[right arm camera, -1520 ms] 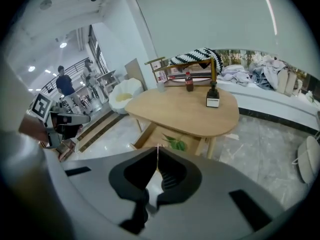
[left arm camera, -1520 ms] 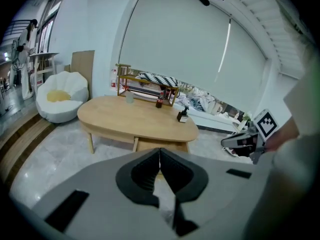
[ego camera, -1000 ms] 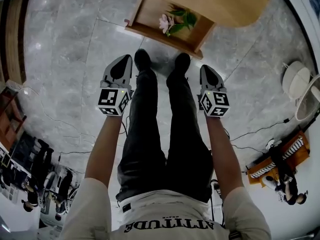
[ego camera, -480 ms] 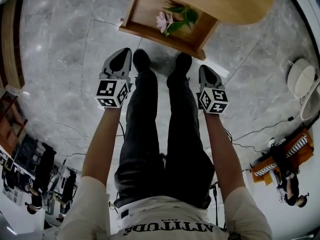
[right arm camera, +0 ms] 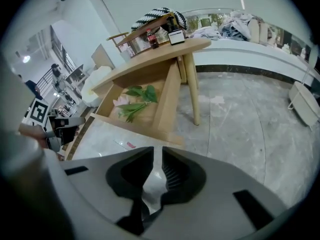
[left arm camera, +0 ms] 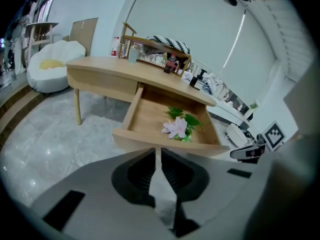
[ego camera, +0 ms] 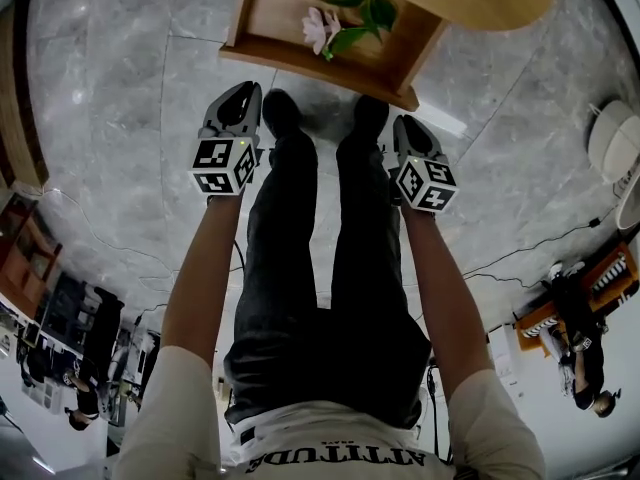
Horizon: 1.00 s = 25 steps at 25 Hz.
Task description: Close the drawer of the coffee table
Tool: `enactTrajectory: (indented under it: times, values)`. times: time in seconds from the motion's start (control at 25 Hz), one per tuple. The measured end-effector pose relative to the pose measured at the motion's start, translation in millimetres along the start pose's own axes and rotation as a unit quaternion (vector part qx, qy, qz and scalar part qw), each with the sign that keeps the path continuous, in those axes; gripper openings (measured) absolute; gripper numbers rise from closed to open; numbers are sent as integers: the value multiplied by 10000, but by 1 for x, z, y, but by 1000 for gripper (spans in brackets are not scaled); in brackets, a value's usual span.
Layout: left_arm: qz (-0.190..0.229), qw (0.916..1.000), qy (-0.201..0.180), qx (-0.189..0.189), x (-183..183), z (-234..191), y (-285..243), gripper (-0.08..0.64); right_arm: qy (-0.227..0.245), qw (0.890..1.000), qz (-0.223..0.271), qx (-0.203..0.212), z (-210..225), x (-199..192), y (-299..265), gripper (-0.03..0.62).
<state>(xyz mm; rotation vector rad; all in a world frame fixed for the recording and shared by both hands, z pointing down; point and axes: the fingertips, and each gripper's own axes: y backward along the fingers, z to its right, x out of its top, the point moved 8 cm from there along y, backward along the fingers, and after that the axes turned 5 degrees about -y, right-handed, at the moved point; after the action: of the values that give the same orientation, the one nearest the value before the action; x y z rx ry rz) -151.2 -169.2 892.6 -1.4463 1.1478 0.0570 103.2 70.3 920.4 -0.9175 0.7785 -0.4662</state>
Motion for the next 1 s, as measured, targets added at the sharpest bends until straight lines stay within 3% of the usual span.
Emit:
enactTrajectory:
  times: [0.44,0.68,1.0]
  values:
    - [-241,9994,225,32,-16,-22,-36,162,-487,9982,244,-230,-7,-10,-35,112]
    - [-188,9994,283,23,-10,-25,-50,181,-721,9957,487,-316,-10,-8,-42,123]
    - [-424,9991,-68,2,-3,-21,-50,172,-947,9922,636,-499,-16,-4,-39,152]
